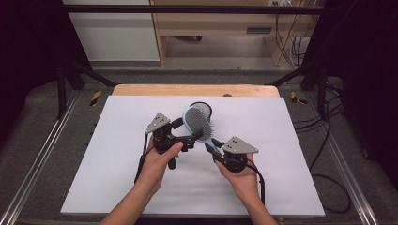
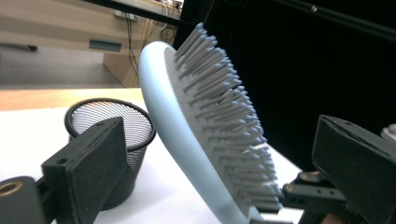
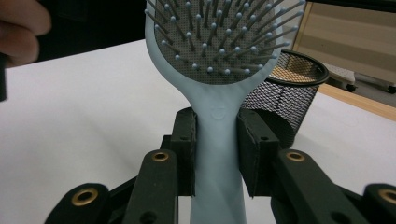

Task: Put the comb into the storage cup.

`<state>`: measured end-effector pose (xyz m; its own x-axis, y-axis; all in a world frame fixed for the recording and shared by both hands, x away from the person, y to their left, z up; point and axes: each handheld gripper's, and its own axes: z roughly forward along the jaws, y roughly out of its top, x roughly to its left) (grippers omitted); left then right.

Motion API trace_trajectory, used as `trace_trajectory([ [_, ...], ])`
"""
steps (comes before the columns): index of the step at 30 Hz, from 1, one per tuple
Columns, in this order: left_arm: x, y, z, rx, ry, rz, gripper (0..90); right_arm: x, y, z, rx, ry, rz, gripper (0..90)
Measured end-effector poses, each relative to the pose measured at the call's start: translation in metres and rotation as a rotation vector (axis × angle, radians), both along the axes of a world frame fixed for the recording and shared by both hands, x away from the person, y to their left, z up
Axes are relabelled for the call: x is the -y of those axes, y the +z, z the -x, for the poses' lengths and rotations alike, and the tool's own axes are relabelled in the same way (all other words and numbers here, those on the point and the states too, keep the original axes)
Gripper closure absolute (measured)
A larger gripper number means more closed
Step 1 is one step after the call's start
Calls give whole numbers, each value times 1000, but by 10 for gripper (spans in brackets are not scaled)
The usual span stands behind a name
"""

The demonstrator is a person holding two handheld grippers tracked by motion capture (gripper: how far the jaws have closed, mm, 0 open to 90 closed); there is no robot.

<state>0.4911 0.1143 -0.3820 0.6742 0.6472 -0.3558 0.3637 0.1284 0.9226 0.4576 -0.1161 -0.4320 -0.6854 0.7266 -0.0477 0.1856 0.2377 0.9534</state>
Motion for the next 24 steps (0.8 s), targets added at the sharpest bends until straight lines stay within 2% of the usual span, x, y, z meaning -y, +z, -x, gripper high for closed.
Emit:
trace_trajectory([
  [4, 1, -2, -4, -11, -12, 30, 63, -2, 0, 1, -1, 11, -11, 697],
  [8, 1, -5, -5, -16, -18, 32, 92, -2, 0, 1, -5, 20, -25, 697],
  [11, 2, -6, -7, -29, -24, 57, 120, -2, -1, 1, -7, 21, -31, 697],
  [17, 4, -6, -8, -32, -13, 65, 156, -3, -1, 1, -4, 21, -30, 697],
  [24, 1, -6, -9, -51, 1, 93, 254, -4, -1, 2, -6, 21, -37, 697],
])
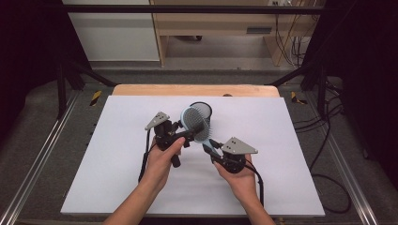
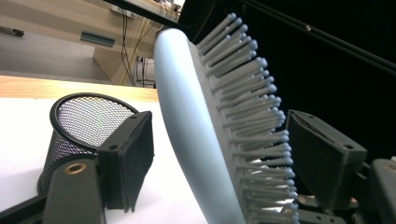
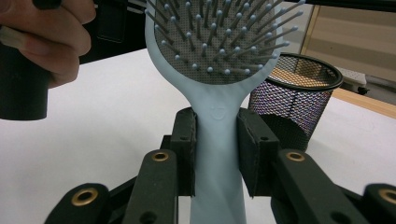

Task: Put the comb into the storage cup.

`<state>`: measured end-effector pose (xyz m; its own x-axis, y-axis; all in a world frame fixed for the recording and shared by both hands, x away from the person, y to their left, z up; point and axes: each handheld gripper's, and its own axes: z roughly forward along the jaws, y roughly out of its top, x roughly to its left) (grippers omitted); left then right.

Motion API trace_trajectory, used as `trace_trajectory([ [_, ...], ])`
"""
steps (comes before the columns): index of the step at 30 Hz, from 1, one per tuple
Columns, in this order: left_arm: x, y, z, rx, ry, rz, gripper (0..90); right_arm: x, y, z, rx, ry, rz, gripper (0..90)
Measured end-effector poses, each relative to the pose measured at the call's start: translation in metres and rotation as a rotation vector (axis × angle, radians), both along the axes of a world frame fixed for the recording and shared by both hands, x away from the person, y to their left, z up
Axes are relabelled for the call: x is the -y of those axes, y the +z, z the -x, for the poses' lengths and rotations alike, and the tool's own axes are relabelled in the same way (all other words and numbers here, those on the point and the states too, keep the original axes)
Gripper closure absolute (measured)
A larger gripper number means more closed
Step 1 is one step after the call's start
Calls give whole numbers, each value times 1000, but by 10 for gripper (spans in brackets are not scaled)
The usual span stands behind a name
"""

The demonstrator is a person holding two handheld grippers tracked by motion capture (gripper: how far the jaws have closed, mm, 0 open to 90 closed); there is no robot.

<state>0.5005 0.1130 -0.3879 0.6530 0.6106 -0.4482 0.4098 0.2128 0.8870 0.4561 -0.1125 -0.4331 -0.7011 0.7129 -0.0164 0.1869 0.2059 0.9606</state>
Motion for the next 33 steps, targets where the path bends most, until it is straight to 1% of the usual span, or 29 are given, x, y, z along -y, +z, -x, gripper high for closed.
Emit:
trace_trajectory([
  [1, 0, 0, 0, -4, -3, 13, 280, 0, 0, 0, -1, 1, 1, 697],
  [2, 0, 0, 0, -4, -3, 17, 305, -1, -1, 0, -4, 4, 1, 697],
  [6, 1, 2, 3, 0, 6, 13, 351, -2, -2, 1, -8, 11, 2, 697],
  [8, 1, 2, 3, -3, 5, 19, 400, -2, -2, 1, -10, 12, 1, 697],
  [10, 1, 2, 3, -10, 3, 25, 416, -2, -2, 0, -13, 11, 5, 697],
  [12, 2, 3, 4, -5, -1, 21, 427, -3, -3, 1, -18, 10, 8, 697],
  [16, 4, 4, 7, -2, -7, 29, 462, -4, -3, 1, -23, 5, 26, 697],
  [18, 6, 5, 8, 3, -9, 23, 478, -5, -3, 1, -24, 1, 33, 697],
  [21, 7, 7, 10, 10, -14, 23, 494, -5, -3, 1, -27, 0, 33, 697],
  [23, 8, 8, 11, 16, -16, 15, 499, -5, -3, 1, -29, -1, 33, 697],
  [28, 8, 10, 10, 17, -25, 14, 507, -5, -2, 1, -40, -5, 25, 689],
  [29, 8, 11, 9, 26, -26, 11, 507, -5, -2, 1, -46, -3, 13, 649],
  [30, 7, 11, 9, 33, -25, 11, 508, -4, -1, 1, -52, -8, -2, 529],
  [31, 6, 12, 9, 40, -23, 13, 507, -4, -1, 1, -57, -17, -4, 473],
  [33, 4, 15, 7, 47, -12, 21, 507, -2, 0, 1, -56, -29, -3, 397],
])
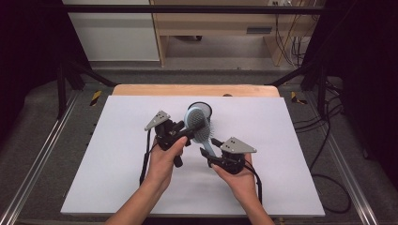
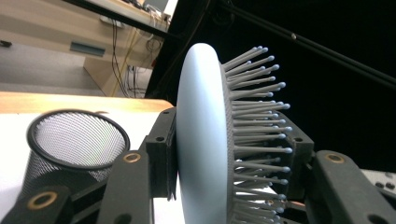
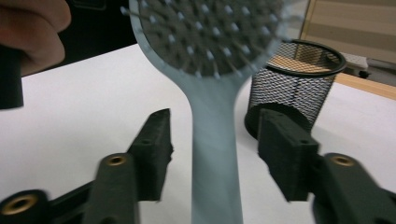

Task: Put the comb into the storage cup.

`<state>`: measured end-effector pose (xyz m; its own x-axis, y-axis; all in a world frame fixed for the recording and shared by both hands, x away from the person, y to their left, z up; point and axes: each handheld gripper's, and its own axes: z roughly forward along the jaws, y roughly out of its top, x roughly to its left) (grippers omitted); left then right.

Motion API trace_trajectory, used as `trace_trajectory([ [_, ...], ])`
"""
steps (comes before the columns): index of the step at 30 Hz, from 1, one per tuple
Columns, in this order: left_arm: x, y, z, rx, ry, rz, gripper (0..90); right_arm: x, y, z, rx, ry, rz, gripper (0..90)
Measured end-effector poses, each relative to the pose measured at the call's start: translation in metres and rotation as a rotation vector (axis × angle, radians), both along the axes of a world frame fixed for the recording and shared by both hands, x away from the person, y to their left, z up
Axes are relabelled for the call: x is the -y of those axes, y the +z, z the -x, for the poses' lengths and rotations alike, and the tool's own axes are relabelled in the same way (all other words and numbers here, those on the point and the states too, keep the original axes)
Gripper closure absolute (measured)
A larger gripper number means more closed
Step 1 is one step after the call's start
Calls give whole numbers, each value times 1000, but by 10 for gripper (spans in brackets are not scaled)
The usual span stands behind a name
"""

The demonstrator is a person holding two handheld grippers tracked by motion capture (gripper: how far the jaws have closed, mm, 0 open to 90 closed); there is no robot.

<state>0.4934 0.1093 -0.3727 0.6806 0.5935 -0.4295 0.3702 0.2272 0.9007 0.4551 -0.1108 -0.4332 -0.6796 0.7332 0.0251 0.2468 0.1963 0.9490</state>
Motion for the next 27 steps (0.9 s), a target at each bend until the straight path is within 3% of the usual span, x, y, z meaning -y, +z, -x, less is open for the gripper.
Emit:
trace_trajectory([
  [5, -5, 8, -4, 28, 26, 12, 507, 8, -3, -5, -61, 18, 38, 162],
  [7, -6, 12, -5, 37, 34, 14, 506, 15, -3, -7, -111, 22, 26, 108],
  [16, -2, 29, -8, 84, 44, -4, 506, 51, -1, -6, -120, -43, 9, 69],
  [23, -3, 43, -14, 111, 64, -14, 506, 81, -5, 3, -61, -128, 26, 57],
  [27, -3, 52, -19, 109, 74, -5, 505, 94, -8, 6, -58, -176, 9, 51],
])
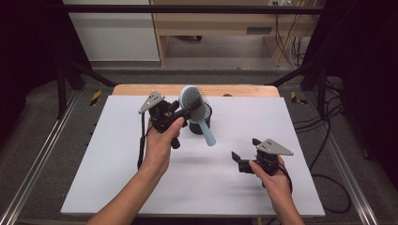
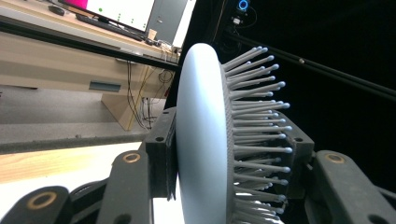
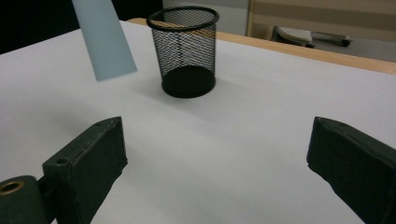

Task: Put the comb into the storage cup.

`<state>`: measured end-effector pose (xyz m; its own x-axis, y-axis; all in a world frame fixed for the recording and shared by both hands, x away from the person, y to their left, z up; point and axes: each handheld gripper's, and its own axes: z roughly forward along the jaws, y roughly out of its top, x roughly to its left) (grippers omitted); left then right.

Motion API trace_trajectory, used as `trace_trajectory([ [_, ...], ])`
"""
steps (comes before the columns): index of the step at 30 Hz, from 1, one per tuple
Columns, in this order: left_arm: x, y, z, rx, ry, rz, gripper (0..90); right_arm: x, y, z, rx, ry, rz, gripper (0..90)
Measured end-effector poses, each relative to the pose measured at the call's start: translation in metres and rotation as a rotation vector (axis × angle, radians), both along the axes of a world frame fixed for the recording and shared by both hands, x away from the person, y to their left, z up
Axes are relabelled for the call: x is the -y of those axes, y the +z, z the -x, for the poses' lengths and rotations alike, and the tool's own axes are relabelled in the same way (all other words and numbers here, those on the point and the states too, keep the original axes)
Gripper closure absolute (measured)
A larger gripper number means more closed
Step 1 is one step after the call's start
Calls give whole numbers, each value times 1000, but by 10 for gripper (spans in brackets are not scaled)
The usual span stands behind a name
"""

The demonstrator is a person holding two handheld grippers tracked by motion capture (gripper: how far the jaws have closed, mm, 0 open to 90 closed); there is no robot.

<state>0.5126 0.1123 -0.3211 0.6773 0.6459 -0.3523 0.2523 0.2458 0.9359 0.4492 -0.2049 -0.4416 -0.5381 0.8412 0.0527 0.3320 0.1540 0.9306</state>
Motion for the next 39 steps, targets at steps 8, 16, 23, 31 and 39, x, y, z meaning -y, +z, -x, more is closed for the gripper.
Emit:
trace_trajectory([
  [8, 6, 11, -17, 21, 13, -27, 505, 12, -5, 6, 44, -15, -33, 63],
  [16, 17, 16, -38, 31, 19, -57, 505, 14, -8, 7, 46, -24, -22, 59],
  [23, 19, 24, -56, 47, 56, -61, 505, 18, -9, 7, 46, -37, -21, 52],
  [31, 17, 26, -70, 60, 86, -55, 504, 19, -9, 7, 46, -40, -27, 48],
  [39, 15, 23, -77, 51, 105, -25, 504, 19, -9, 8, 43, -37, -33, 44],
])
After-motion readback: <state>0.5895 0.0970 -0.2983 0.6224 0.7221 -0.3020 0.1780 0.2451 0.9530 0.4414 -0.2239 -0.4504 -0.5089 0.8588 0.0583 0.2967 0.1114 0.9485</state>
